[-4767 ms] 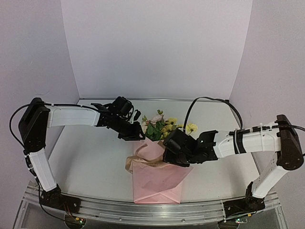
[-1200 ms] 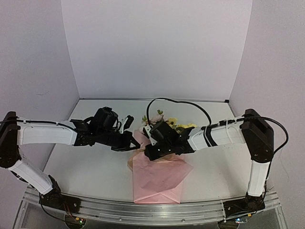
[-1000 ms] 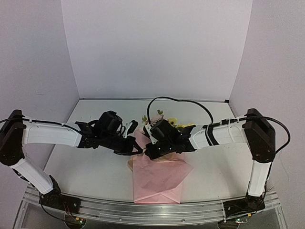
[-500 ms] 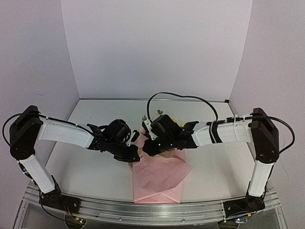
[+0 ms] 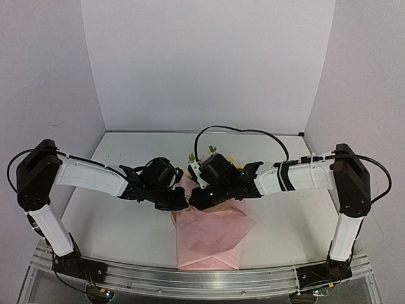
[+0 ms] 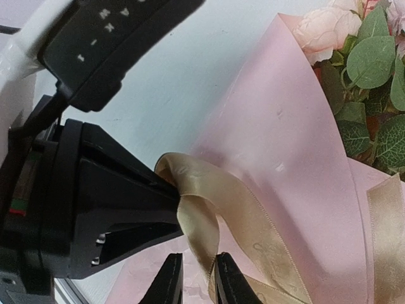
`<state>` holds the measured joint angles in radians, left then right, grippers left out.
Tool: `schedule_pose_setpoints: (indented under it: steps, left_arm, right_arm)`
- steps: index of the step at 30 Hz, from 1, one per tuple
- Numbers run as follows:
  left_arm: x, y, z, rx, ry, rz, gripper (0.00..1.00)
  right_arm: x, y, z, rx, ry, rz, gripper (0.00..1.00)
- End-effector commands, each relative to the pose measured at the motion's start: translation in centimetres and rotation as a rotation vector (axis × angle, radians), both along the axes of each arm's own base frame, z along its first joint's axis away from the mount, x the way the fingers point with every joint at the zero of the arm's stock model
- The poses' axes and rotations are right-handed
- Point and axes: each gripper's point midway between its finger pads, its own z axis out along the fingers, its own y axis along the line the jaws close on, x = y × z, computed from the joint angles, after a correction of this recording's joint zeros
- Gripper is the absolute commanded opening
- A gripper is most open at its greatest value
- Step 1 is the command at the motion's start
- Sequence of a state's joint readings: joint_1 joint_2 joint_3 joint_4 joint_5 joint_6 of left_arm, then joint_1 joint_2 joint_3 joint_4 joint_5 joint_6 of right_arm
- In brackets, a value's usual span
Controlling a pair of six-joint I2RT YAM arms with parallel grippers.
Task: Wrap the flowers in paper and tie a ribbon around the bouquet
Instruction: Cross the ribbon over the folded bouquet.
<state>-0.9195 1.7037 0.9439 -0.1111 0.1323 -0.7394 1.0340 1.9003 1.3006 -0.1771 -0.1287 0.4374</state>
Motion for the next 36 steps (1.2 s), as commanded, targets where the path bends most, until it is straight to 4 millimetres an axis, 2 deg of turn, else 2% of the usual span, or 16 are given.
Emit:
schedule_pose_setpoints:
  steps: [1, 7, 16, 24, 27, 33, 36]
  left_arm:
    - [1.2, -2.1, 1.6, -0.073, -0.035, 0.033, 0.09]
    - [0.5, -1.5, 2.9, -0.098, -0.048, 0.027, 0.12]
    - [-1.1, -0.3, 6.5, -0.144, -0.084, -0.019, 0.24]
    - [-2.3, 0.7, 7.5, -0.124, -0.107, -0.080, 0.29]
    - [-2.0, 1.2, 8.1, -0.109, -0.128, -0.077, 0.29]
    - [0.3, 3.8, 9.5, -0.116, -0.167, 0.020, 0.29]
    - [0.6, 3.7, 10.4, -0.139, -0.174, 0.008, 0.29]
  right_arm:
    - [-0.2, 0.5, 1.5, 0.037, 0.001, -0.024, 0.18]
    - [-0.2, 0.1, 0.7, 0.024, 0.014, -0.046, 0.14]
    - [0.1, -0.2, 1.6, 0.027, -0.015, -0.053, 0.12]
    - [0.2, -0.2, 1.4, 0.016, -0.021, -0.049, 0.11]
    - [0.2, -0.5, 1.6, 0.011, -0.030, -0.050, 0.11]
    - [0.2, -0.9, 1.7, -0.004, -0.048, -0.047, 0.11]
    - [0.3, -1.0, 1.5, -0.015, -0.061, -0.047, 0.11]
